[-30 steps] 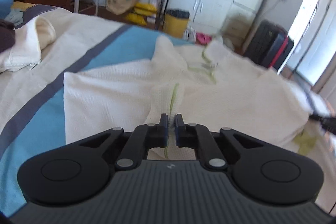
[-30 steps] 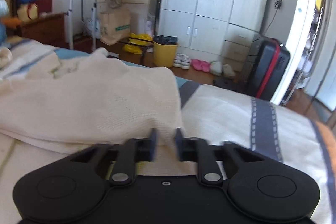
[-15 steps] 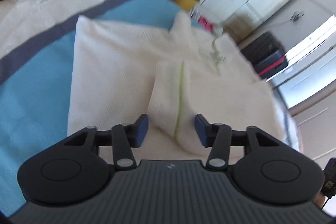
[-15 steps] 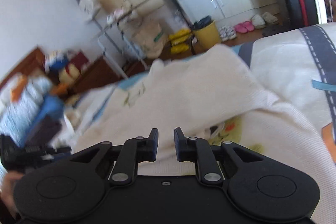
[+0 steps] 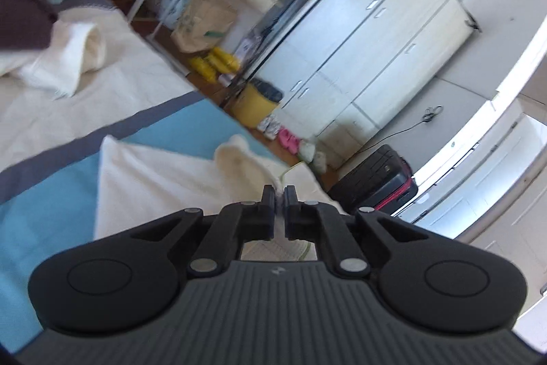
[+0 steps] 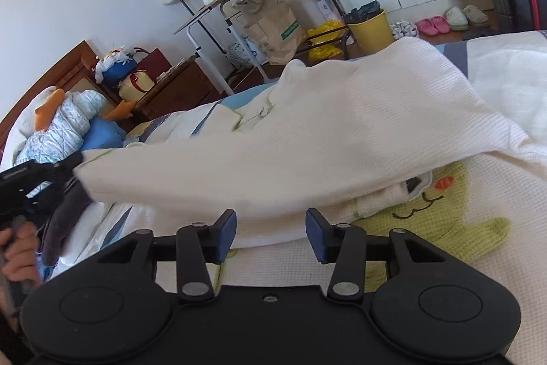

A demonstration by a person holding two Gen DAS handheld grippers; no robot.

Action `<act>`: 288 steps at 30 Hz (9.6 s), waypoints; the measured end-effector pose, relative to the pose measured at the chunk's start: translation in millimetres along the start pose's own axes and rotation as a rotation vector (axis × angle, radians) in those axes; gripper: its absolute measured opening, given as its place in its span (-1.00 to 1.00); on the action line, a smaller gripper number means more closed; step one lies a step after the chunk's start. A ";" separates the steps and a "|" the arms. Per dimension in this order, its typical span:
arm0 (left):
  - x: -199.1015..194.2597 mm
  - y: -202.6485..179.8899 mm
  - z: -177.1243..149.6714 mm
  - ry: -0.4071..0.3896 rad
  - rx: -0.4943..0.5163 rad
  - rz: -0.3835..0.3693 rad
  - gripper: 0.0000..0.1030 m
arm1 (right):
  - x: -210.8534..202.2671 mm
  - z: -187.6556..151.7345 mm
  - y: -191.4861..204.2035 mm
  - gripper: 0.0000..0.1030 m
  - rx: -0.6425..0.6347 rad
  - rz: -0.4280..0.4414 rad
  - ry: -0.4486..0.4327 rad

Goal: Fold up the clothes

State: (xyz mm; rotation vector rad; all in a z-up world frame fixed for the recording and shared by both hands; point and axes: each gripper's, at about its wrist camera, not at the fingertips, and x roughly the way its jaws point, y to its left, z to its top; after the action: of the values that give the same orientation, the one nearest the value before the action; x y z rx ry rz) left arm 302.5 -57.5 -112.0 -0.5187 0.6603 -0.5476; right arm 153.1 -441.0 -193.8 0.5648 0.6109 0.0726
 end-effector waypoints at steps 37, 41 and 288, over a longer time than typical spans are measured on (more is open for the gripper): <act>-14.4 -104.0 -113.9 0.427 0.553 0.271 -0.12 | -135.2 -7.1 -13.8 0.24 0.013 -0.637 0.163; -50.2 -130.1 -163.5 0.557 0.634 0.145 -0.12 | -178.4 -26.1 -31.9 0.24 0.186 -0.440 0.249; -177.9 -27.2 -100.4 0.179 0.210 0.309 -0.39 | -247.2 -110.4 19.5 -0.27 0.283 -0.496 -0.114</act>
State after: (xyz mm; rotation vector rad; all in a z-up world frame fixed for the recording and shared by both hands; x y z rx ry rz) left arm 107.7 5.2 -88.0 -0.1661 0.8259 -0.3680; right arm -110.0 -427.7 -128.8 0.6706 0.6394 -0.5172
